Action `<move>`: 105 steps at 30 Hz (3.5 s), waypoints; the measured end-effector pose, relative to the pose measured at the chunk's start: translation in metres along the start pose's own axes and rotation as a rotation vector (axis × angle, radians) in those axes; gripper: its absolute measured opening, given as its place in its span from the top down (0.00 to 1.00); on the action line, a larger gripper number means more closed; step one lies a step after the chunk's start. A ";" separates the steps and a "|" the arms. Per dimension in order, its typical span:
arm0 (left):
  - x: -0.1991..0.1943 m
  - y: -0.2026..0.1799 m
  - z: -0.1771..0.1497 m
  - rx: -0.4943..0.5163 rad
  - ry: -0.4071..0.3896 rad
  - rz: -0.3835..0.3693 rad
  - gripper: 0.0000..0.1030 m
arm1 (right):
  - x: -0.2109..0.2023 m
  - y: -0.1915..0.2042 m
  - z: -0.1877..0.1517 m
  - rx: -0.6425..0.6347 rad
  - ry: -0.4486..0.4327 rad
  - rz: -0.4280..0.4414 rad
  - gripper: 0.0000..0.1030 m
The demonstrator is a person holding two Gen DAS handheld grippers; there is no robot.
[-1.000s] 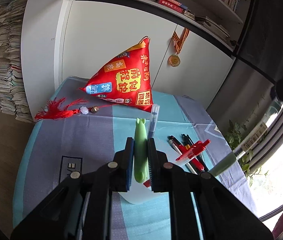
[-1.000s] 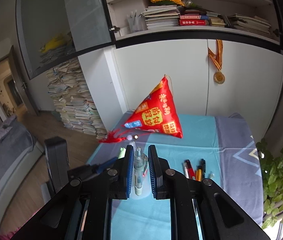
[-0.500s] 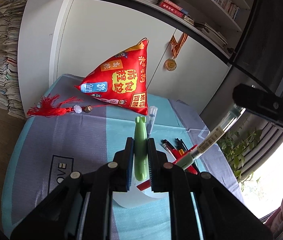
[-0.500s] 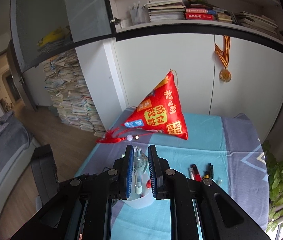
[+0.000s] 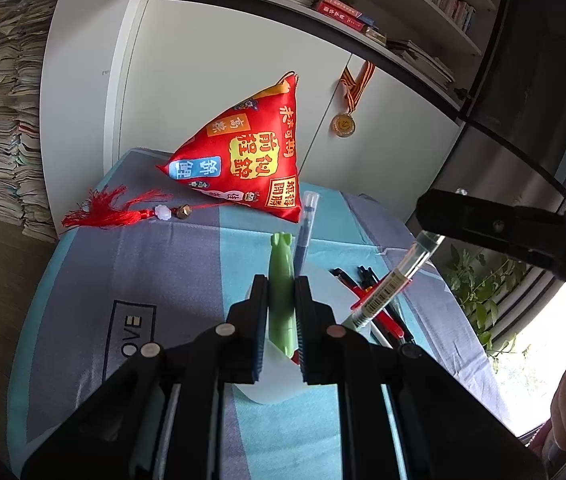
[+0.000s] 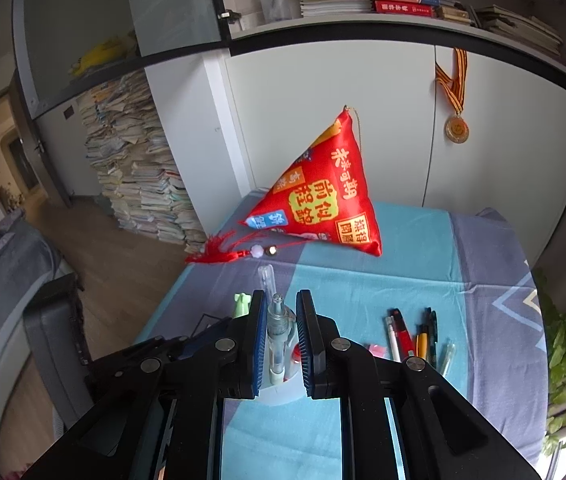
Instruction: Organize stationery
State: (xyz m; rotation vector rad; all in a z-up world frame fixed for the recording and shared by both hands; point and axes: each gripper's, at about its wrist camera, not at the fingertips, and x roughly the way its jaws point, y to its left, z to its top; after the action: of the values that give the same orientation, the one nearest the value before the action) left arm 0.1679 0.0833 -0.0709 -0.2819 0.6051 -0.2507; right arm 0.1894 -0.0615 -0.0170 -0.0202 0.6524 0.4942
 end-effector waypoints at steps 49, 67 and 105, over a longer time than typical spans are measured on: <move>-0.039 -0.085 -0.048 0.212 0.034 0.056 0.70 | -0.035 -0.120 -0.064 0.204 0.049 -0.105 0.85; 0.063 -0.135 -0.064 0.258 0.238 0.030 0.71 | 0.017 -0.169 -0.116 0.225 0.202 -0.109 0.84; 0.095 -0.123 -0.074 0.201 0.493 0.162 0.95 | 0.037 -0.195 -0.133 0.263 0.135 0.065 0.84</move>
State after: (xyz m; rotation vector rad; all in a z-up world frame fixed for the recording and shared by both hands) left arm 0.1821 -0.0747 -0.1379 0.0290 1.0764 -0.2230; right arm 0.2257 -0.2404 -0.1710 0.2176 0.8480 0.4692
